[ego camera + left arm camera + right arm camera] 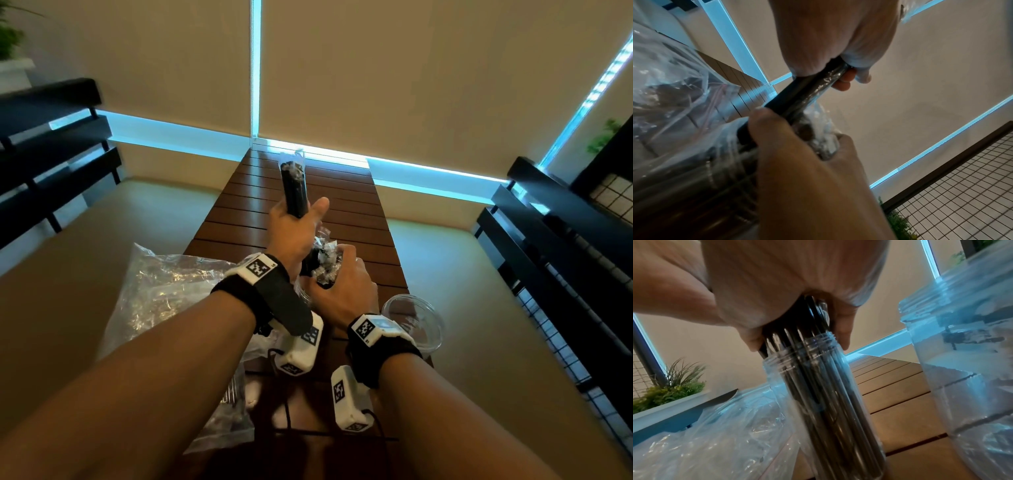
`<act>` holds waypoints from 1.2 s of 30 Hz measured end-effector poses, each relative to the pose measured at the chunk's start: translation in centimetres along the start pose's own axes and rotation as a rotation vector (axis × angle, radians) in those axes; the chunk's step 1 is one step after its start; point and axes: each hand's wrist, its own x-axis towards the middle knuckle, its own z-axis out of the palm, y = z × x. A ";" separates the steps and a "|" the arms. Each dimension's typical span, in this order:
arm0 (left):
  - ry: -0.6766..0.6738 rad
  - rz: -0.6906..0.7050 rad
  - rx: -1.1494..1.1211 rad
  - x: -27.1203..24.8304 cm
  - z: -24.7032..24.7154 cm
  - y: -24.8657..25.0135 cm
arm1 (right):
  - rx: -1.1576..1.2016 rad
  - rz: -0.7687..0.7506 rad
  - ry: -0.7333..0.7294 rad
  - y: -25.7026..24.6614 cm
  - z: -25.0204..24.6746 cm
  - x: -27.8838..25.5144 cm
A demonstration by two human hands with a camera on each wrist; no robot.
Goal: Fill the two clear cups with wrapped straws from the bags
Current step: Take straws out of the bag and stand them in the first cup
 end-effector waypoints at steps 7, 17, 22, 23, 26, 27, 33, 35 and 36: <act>-0.105 0.009 0.185 -0.9 0.2 -2.0 | -0.009 -0.011 -0.013 0.2 0.1 0.2; -0.289 0.051 0.371 -2.0 -1.2 -4.2 | 0.022 -0.048 -0.012 0.6 0.2 0.1; -0.377 0.138 0.598 -0.7 -1.7 -1.0 | 0.013 -0.039 -0.024 0.7 0.4 0.3; -0.358 0.186 0.613 -0.2 -1.5 -0.1 | 0.014 -0.040 -0.029 0.7 0.4 0.3; -0.352 0.452 0.794 1.0 -0.2 3.1 | 0.020 -0.035 -0.022 0.5 0.4 0.2; -0.408 0.516 0.926 1.2 0.4 3.7 | 0.022 -0.033 -0.026 0.4 0.3 0.1; -0.578 0.469 1.354 -0.3 0.0 1.3 | 0.068 -0.056 -0.035 0.8 0.3 0.1; -0.616 0.425 1.374 -1.5 -0.9 -0.3 | 0.018 -0.107 -0.062 1.0 0.4 0.2; -0.636 0.402 1.387 -2.0 -1.2 -0.9 | 0.014 -0.122 -0.086 1.0 0.3 0.3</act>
